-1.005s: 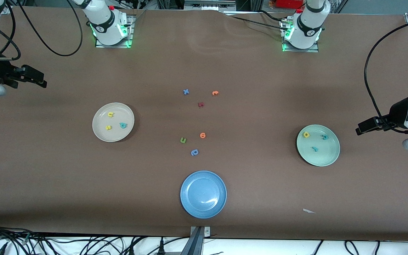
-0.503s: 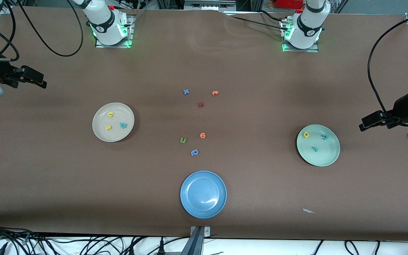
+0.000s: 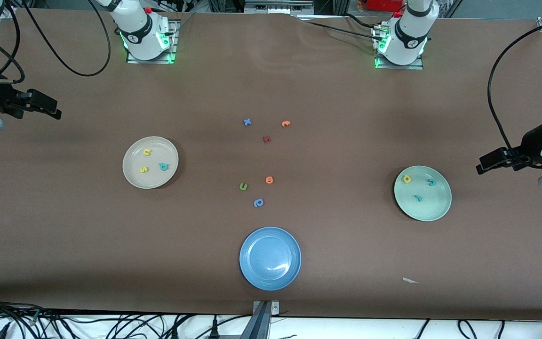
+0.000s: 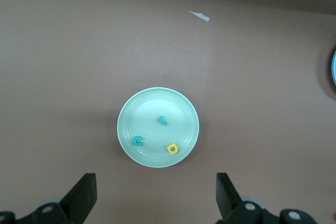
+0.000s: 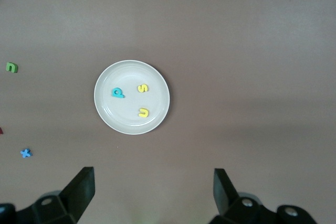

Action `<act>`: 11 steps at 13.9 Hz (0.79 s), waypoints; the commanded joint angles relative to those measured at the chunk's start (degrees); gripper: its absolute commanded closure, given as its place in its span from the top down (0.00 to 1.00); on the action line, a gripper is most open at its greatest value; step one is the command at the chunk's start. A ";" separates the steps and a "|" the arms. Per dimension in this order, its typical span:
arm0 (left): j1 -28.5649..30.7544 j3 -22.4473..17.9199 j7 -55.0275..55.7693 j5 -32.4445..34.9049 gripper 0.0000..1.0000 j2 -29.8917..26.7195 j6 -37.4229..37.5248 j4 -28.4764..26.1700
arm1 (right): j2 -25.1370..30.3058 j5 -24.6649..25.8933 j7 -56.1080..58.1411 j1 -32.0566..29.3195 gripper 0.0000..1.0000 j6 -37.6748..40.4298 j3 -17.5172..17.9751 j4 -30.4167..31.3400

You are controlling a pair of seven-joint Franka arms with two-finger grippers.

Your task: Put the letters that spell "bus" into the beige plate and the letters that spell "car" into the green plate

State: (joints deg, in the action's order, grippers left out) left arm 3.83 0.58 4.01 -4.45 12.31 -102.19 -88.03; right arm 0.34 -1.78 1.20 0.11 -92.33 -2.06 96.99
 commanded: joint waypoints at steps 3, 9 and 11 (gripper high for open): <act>0.04 -0.67 -1.64 -1.44 1.00 -1.23 -0.82 -1.44 | -0.78 -0.59 -0.05 -0.55 1.00 1.45 0.13 -1.81; -0.14 -0.67 -1.64 -1.44 1.00 -0.44 -0.91 -1.53 | -0.78 -0.50 -0.05 -0.55 1.00 1.45 0.13 -1.81; -0.32 -0.58 -1.64 -1.35 1.00 -0.44 -0.91 -1.53 | -0.78 -0.50 -0.05 -0.55 1.00 1.45 0.22 -1.81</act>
State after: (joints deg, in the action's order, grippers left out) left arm 3.81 0.29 4.01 -4.45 12.48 -102.32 -88.69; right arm 0.34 -1.78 1.20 0.10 -92.27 -2.07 96.95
